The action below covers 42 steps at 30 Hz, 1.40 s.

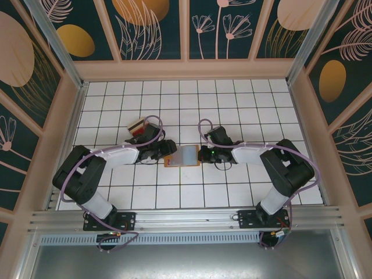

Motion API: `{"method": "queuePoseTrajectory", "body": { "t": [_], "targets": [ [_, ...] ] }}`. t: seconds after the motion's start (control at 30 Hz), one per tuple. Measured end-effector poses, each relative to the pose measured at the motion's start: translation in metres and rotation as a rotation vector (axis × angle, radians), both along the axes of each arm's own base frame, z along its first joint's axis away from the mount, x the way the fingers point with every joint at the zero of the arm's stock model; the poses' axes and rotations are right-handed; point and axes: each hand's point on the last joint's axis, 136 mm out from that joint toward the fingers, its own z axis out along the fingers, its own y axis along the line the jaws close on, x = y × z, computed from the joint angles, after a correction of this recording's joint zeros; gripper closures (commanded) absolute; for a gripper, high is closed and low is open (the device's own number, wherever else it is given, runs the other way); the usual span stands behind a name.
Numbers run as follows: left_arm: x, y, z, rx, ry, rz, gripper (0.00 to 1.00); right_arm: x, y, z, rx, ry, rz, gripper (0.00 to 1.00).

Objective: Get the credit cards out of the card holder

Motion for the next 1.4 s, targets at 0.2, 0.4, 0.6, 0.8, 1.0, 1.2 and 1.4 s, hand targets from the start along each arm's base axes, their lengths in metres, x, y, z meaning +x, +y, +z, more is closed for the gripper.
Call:
{"method": "queuePoseTrajectory", "body": {
  "t": [0.2, 0.4, 0.6, 0.8, 1.0, 1.2, 1.4],
  "targets": [
    [-0.002, -0.002, -0.004, -0.003, 0.016, -0.009, 0.46, 0.001, 0.001, 0.0, 0.002, -0.002, 0.0, 0.95],
    [-0.002, -0.005, -0.005, -0.014, 0.018, -0.026, 0.44, 0.001, 0.001, 0.0, 0.002, -0.001, 0.0, 0.95],
    [-0.002, -0.013, -0.003, -0.045, 0.028, -0.054, 0.42, 0.001, 0.001, -0.001, 0.003, 0.0, 0.002, 0.95],
    [-0.003, -0.019, 0.0, -0.072, 0.029, -0.077, 0.41, 0.001, 0.001, -0.001, 0.004, 0.0, 0.002, 0.95],
    [-0.002, -0.033, 0.007, -0.127, 0.026, -0.117, 0.37, 0.002, 0.004, -0.001, 0.014, -0.004, 0.006, 0.95],
    [-0.002, -0.04, 0.009, -0.149, 0.031, -0.139, 0.36, 0.003, 0.005, -0.001, 0.017, -0.007, 0.006, 0.95],
    [0.001, -0.033, 0.008, -0.107, 0.026, -0.11, 0.37, 0.004, 0.005, -0.001, 0.017, -0.008, 0.006, 0.95]
  ]
}}
